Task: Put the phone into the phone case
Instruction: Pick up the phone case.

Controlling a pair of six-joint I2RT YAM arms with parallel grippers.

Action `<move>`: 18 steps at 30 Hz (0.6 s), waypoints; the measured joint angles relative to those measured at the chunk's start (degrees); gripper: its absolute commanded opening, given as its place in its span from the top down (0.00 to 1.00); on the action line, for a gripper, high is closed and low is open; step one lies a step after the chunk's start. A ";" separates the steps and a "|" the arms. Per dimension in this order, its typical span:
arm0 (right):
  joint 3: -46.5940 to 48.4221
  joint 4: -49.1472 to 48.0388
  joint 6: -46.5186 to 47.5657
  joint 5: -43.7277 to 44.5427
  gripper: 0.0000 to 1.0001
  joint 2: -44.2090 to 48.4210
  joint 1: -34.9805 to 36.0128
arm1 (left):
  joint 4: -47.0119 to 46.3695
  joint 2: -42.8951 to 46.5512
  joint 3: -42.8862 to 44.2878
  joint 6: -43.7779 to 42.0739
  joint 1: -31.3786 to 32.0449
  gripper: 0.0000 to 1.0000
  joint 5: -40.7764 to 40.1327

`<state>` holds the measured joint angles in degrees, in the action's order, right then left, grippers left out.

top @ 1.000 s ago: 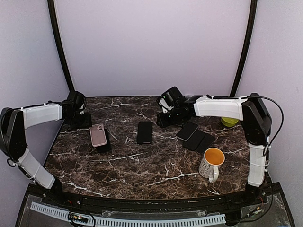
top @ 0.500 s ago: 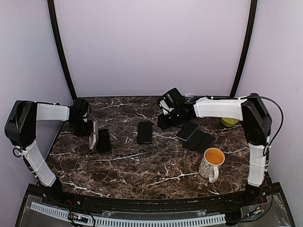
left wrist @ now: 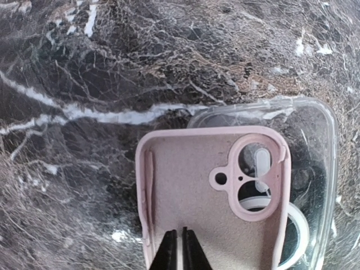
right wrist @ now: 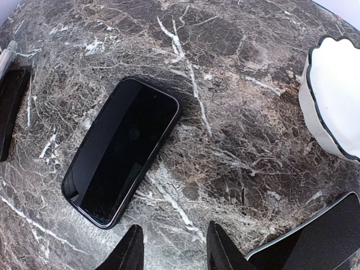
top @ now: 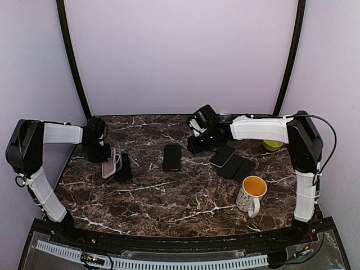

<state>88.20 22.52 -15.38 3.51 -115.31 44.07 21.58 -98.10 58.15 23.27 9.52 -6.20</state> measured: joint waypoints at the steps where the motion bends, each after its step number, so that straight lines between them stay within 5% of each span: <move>1: 0.00 0.00 0.11 0.00 0.61 0.00 0.00 | 0.04 0.11 0.00 -0.26 -0.11 0.83 -0.28; 9: -0.31 -0.02 0.39 -0.02 0.61 0.00 0.00 | 0.20 1.77 0.00 -1.86 -5.92 0.59 0.44; 18: -0.35 0.17 1.40 0.04 0.61 0.00 0.00 | 0.04 -2.45 1.05 -2.71 -6.27 0.63 7.43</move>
<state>87.85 22.70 -13.98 3.55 -115.31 44.07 21.63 -100.55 59.20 20.56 3.25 1.23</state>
